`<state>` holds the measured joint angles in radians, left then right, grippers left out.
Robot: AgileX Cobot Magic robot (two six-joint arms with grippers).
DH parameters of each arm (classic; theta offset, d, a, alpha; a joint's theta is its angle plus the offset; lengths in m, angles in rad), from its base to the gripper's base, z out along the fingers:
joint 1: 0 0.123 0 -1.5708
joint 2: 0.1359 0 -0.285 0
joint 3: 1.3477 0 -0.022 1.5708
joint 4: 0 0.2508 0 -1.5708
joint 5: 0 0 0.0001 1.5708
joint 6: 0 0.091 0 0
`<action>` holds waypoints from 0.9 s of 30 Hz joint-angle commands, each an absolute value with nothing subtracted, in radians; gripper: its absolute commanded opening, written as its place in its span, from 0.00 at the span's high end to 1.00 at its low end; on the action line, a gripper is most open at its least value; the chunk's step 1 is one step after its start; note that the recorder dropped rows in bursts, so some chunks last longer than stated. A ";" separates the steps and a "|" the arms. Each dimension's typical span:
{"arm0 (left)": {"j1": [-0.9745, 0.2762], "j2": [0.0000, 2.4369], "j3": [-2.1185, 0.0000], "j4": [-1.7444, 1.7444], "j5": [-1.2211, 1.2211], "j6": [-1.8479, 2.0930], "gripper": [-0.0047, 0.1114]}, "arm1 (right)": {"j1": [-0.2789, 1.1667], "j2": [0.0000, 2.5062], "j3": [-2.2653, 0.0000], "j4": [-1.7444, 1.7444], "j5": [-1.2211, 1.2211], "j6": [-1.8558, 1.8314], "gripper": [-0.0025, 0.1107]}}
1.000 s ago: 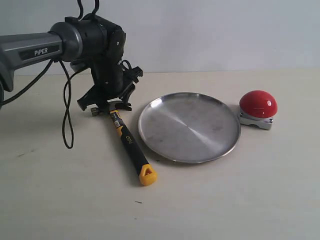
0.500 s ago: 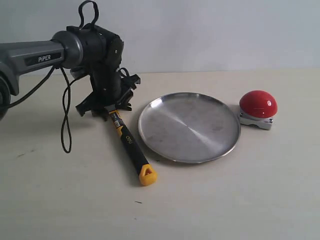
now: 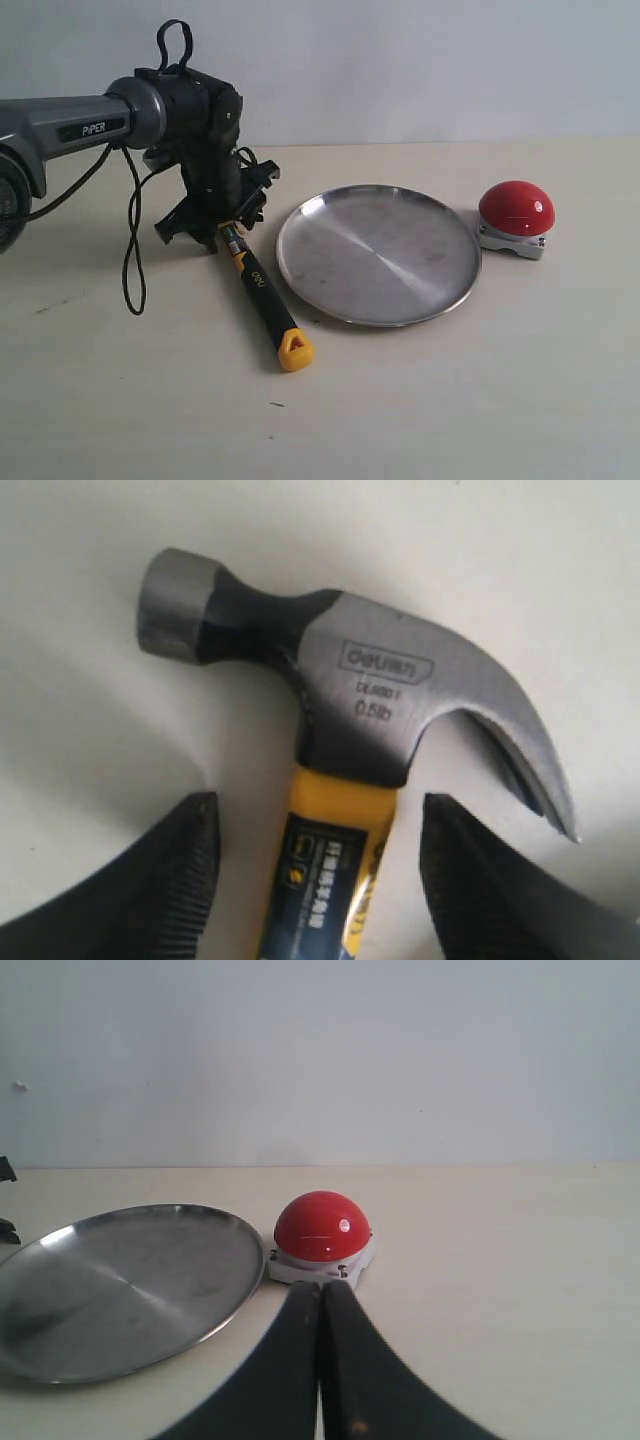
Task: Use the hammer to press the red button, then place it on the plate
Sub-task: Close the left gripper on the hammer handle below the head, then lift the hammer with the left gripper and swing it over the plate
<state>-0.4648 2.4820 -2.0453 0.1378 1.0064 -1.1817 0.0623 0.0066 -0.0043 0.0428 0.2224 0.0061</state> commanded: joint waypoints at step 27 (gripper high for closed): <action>-0.508 2.333 -2.050 0.169 1.178 -1.072 0.96 | 0.058 0.000 0.000 0.035 0.214 0.000 0.98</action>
